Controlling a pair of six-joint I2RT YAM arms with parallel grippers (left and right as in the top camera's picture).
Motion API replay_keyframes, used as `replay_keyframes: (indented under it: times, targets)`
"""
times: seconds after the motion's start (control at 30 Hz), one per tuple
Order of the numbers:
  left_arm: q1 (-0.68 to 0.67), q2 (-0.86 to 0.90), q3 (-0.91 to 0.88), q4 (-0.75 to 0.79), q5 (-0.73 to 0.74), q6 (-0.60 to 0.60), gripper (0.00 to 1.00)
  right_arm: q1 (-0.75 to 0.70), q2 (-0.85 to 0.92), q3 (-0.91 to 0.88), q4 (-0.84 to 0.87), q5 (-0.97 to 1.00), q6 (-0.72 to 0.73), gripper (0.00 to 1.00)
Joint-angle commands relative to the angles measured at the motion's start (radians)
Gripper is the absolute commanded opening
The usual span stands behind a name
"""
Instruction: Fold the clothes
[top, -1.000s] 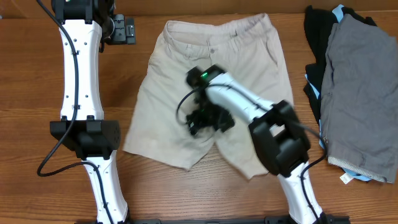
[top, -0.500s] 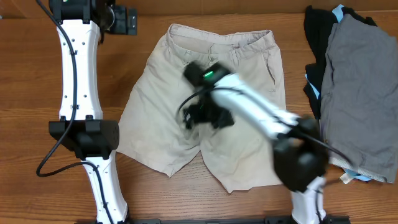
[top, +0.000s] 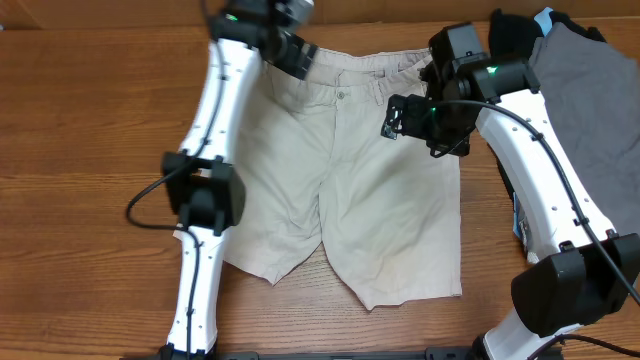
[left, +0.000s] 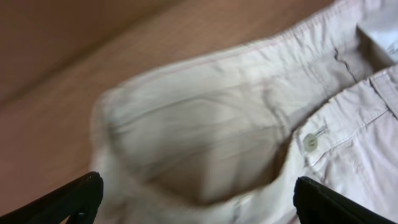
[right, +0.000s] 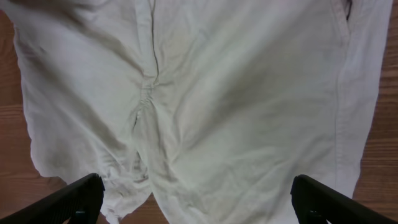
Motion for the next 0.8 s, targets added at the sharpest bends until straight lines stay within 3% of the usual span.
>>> replay_keyframes:
  times: [0.0, 0.2, 0.37, 0.57, 0.63, 0.7, 0.77]
  targets:
    - [-0.02, 0.055, 0.006, 0.033, -0.068, -0.085, 1.0, -0.003, 0.003, 0.003, 0.002, -0.003, -0.018, 1.0]
    - [-0.029, 0.1, 0.006, 0.042, -0.097, -0.149, 1.0, -0.003, 0.003, 0.003, 0.0, 0.006, -0.018, 1.0]
    - [-0.026, 0.1, 0.006, 0.041, -0.095, -0.154, 0.82, -0.003, 0.003, 0.003, 0.003, 0.012, -0.018, 1.0]
    - [-0.034, 0.1, 0.006, -0.014, -0.092, -0.224, 0.76, -0.003, 0.003, 0.003, 0.002, 0.022, -0.018, 1.0]
    - [-0.034, 0.1, 0.006, -0.014, -0.093, -0.262, 0.59, -0.003, 0.003, 0.003, 0.003, 0.022, -0.018, 1.0]
    - [-0.034, 0.1, 0.006, -0.013, -0.093, -0.299, 0.33, -0.003, 0.003, 0.003, 0.002, 0.022, -0.018, 1.0]
    - [-0.034, 0.1, 0.006, -0.005, -0.093, -0.332, 0.13, -0.003, 0.003, 0.003, 0.001, 0.022, -0.018, 1.0]
